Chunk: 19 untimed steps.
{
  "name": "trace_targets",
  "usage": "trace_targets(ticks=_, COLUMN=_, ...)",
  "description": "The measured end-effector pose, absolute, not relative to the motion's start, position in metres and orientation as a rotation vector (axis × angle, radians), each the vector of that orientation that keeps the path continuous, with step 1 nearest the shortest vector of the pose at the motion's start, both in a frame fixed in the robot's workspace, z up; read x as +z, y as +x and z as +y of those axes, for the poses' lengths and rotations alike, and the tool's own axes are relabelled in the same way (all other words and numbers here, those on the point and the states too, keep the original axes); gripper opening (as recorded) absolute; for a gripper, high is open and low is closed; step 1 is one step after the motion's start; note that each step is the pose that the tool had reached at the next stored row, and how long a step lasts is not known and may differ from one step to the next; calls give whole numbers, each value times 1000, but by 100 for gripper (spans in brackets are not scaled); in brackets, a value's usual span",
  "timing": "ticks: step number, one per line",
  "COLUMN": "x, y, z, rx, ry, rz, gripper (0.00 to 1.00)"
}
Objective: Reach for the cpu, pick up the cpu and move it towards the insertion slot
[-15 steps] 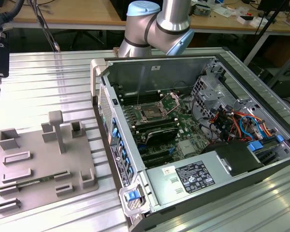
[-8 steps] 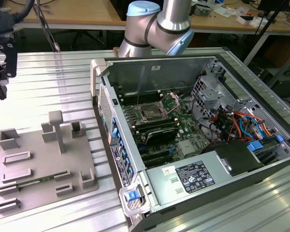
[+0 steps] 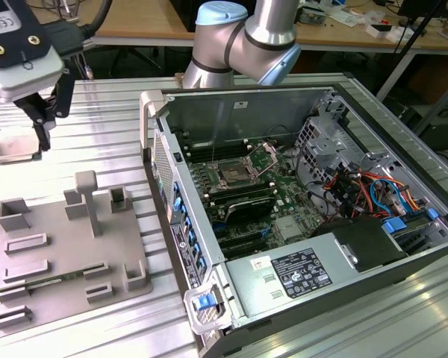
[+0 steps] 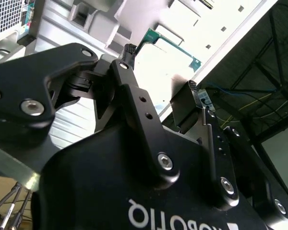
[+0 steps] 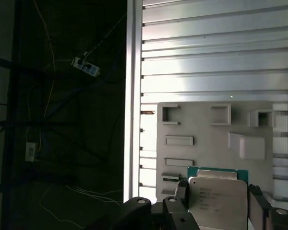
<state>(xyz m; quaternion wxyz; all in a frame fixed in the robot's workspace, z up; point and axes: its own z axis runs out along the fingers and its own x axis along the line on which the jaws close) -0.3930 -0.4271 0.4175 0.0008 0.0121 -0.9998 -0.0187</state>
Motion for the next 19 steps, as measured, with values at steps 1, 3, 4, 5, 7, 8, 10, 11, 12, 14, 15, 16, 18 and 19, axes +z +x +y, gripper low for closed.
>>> trace_targets(ticks=1, x=417, y=-392, z=-427, rx=-59, ry=38, rz=-3139, gripper=55)
trace_targets(ticks=3, x=417, y=-388, z=-427, rx=-59, ry=38, rz=-3139, gripper=55)
trace_targets(ticks=4, x=417, y=-387, z=-427, rx=-59, ry=38, rz=-3139, gripper=55)
trace_targets(ticks=5, x=417, y=-387, z=-427, rx=-59, ry=38, rz=-3139, gripper=55)
trace_targets(ticks=7, x=417, y=-387, z=-427, rx=-59, ry=38, rz=-3139, gripper=55)
trace_targets(ticks=8, x=417, y=-387, z=-427, rx=-59, ry=38, rz=-3139, gripper=55)
trace_targets(ticks=10, x=417, y=-387, z=-427, rx=-59, ry=38, rz=-3139, gripper=55)
trace_targets(ticks=11, x=417, y=-387, z=-427, rx=-59, ry=38, rz=-3139, gripper=55)
trace_targets(ticks=12, x=417, y=-387, z=-427, rx=-59, ry=38, rz=-3139, gripper=55)
trace_targets(ticks=14, x=417, y=-387, z=-427, rx=-59, ry=38, rz=-3139, gripper=55)
trace_targets(ticks=15, x=417, y=-387, z=-427, rx=-59, ry=38, rz=-3139, gripper=55)
trace_targets(ticks=16, x=417, y=-386, z=-427, rx=-59, ry=38, rz=-3139, gripper=55)
trace_targets(ticks=18, x=417, y=-385, z=-427, rx=-59, ry=38, rz=-3139, gripper=55)
trace_targets(ticks=19, x=417, y=-384, z=-427, rx=-59, ry=38, rz=-3139, gripper=55)
